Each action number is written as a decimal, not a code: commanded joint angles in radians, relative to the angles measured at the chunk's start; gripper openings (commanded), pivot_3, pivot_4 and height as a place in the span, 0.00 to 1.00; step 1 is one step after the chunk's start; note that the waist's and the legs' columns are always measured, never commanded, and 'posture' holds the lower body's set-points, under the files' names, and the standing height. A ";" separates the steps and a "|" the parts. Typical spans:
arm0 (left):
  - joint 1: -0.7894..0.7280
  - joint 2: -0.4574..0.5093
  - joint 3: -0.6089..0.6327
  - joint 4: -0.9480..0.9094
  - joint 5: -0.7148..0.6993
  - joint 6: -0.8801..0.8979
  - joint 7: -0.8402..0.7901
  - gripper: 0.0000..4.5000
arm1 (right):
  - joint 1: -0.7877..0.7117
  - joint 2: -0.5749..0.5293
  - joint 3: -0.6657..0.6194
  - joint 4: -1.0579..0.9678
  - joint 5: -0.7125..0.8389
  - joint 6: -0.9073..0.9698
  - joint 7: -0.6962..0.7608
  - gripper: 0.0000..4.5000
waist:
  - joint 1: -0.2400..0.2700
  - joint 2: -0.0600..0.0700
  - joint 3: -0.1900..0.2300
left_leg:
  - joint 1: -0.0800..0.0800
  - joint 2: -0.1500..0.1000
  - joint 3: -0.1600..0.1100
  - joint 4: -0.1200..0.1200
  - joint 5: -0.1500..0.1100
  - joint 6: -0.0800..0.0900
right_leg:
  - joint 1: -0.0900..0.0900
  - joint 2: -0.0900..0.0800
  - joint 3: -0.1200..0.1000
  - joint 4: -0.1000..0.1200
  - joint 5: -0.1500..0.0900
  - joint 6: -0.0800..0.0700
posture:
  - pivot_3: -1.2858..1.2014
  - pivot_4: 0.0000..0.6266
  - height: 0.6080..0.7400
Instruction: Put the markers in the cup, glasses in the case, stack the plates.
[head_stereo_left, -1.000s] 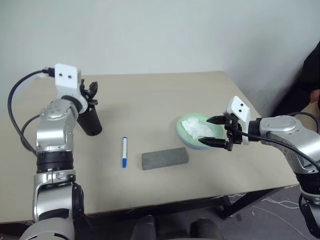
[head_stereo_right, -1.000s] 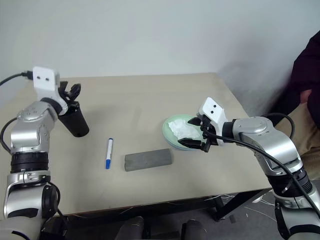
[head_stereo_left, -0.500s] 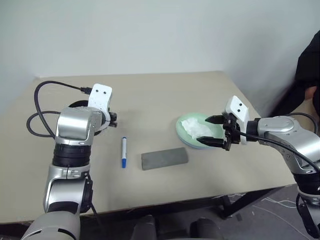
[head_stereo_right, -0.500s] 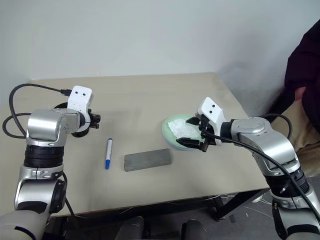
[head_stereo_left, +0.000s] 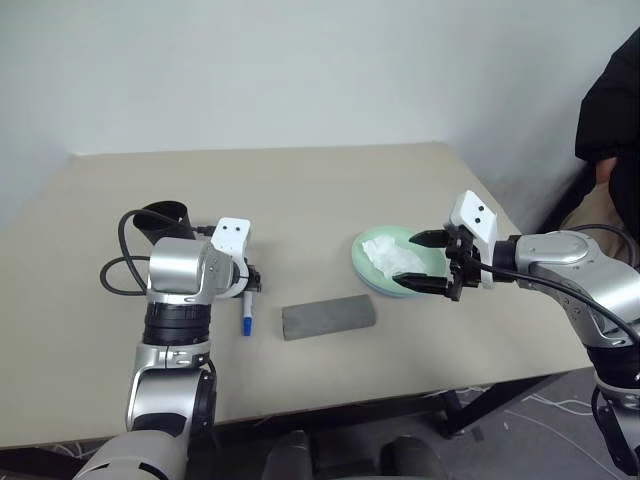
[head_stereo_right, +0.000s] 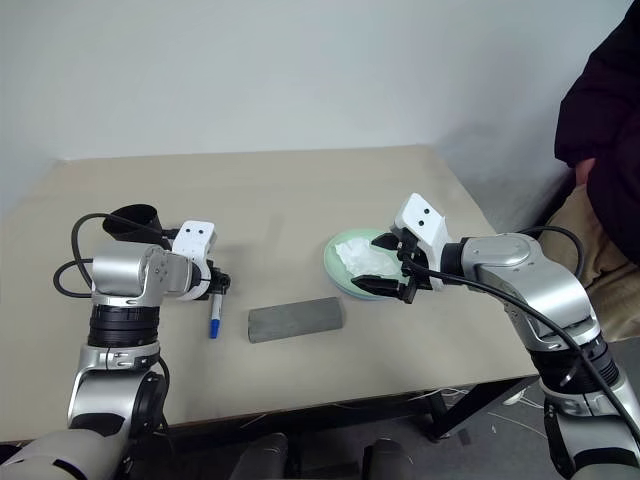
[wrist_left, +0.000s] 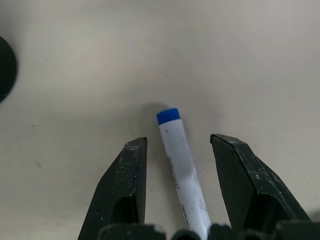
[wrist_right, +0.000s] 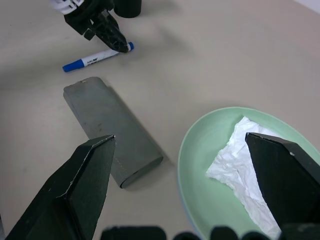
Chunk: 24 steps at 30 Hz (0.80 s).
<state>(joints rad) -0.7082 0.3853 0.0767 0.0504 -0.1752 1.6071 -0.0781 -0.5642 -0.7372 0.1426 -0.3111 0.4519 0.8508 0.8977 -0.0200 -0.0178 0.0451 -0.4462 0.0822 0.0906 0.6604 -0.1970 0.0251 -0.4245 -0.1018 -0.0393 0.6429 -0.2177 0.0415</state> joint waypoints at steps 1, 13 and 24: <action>0.009 0.032 -0.034 -0.023 -0.004 0.007 0.032 0.46 | -0.023 -0.007 -0.033 -0.027 0.012 -0.002 -0.001 1.00 | 0.000 0.000 0.000 | 0.000 0.000 0.000 0.000 0.000 0.000 | 0.000 0.000 0.000 0.000 0.000 0.000 | 0.52 0.00 1.00; 0.038 0.053 -0.074 0.004 -0.046 0.007 0.057 0.46 | -0.027 -0.006 -0.033 -0.022 0.011 -0.001 -0.002 1.00 | 0.000 0.000 0.000 | 0.000 0.000 0.000 0.000 0.000 0.000 | -0.001 0.000 0.000 0.000 0.000 0.000 | 0.52 0.00 1.00; 0.068 0.066 -0.090 -0.002 -0.095 0.007 0.069 0.02 | -0.032 -0.005 -0.033 -0.019 0.011 0.002 -0.002 1.00 | -0.002 0.001 -0.001 | 0.001 0.000 0.000 -0.001 0.000 0.000 | -0.001 0.000 0.000 0.000 0.000 0.000 | 0.52 0.00 1.00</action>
<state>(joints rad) -0.6670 0.4417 0.0035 0.0438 -0.2575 1.5997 -0.0202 -0.5694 -0.7372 0.1426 -0.3113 0.4519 0.8568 0.8970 -0.0220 -0.0163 0.0443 -0.4449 0.0821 0.0906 0.6598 -0.1971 0.0250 -0.4250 -0.1020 -0.0391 0.6427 -0.2178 0.0413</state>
